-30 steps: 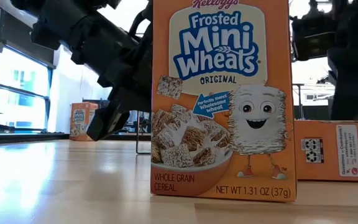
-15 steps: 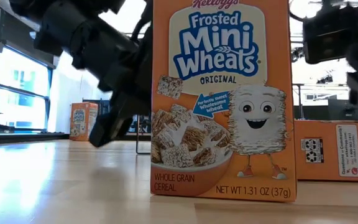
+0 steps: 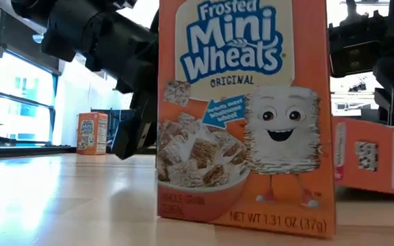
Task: Stack cereal on shelf
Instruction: Put the bottom right orange cereal box on the shelf
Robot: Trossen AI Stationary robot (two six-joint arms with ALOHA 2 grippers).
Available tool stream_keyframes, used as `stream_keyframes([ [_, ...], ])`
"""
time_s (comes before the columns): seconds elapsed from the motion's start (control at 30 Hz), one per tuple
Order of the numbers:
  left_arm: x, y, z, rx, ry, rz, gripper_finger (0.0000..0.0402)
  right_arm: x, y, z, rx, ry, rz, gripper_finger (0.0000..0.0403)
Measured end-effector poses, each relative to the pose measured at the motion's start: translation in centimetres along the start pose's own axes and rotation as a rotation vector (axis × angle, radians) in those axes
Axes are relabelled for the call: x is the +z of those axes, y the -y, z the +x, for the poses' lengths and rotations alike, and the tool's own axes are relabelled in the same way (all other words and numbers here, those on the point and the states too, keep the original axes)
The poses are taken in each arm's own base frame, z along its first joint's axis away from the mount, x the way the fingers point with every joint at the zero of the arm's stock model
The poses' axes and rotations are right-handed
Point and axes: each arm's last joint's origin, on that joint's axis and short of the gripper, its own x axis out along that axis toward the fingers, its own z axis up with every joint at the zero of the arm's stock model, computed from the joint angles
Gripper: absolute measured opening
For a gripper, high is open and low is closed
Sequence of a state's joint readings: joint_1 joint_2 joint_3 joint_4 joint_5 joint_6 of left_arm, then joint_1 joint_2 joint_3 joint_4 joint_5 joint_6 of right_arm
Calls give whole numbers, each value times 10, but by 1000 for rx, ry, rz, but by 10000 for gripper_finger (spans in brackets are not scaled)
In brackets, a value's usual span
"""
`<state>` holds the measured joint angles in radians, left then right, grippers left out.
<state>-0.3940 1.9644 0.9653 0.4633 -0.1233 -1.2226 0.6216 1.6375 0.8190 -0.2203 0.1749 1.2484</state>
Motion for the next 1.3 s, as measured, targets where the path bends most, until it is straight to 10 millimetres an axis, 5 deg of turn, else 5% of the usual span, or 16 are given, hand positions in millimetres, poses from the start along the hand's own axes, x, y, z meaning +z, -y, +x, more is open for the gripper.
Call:
stream_keyframes([
  [0.5, 10, 23, -11, -72, 51, 49, 0, 4, 2, 1, -6, 6, -37, 0],
  [1.3, 28, 29, -11, -88, 170, 38, 0, 53, 8, 5, 109, 54, -55, 0],
])
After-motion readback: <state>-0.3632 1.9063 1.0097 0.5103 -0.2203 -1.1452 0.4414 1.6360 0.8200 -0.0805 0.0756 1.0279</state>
